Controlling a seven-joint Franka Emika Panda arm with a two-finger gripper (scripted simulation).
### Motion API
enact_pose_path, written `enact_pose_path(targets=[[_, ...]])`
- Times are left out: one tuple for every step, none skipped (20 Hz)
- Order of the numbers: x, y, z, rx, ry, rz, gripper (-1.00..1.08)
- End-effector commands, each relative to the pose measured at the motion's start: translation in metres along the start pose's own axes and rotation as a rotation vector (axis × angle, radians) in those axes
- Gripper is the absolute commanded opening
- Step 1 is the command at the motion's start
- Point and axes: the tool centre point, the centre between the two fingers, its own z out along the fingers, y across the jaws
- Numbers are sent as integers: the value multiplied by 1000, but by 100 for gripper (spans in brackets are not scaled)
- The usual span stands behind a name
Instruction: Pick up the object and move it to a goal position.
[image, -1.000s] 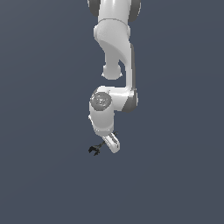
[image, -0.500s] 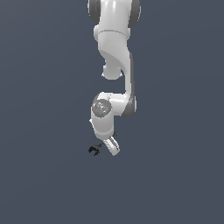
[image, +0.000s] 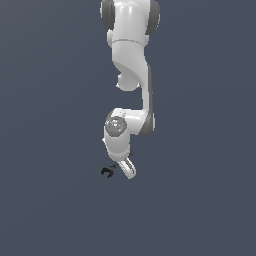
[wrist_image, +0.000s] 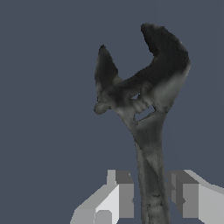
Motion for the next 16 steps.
enact_pose_path(targets=[[-1, -1, 2, 0, -1, -2, -100], [-1, -1, 2, 0, -1, -2, -100], [-1, -1, 2, 0, -1, -2, -100], [-1, -1, 2, 0, -1, -2, -100], [-1, -1, 2, 0, -1, -2, -100], [-1, -1, 2, 0, -1, -2, -100], [0, 0, 0, 0, 0, 0, -100], [0, 0, 0, 0, 0, 0, -100], [0, 0, -1, 0, 0, 0, -100], [0, 0, -3, 0, 0, 0, -100], [0, 0, -5, 0, 0, 0, -100], [0, 0, -8, 0, 0, 0, -100], [0, 0, -11, 0, 0, 0, -100], [0, 0, -15, 0, 0, 0, -100], [0, 0, -19, 0, 0, 0, -100], [0, -1, -25, 0, 0, 0, -100]])
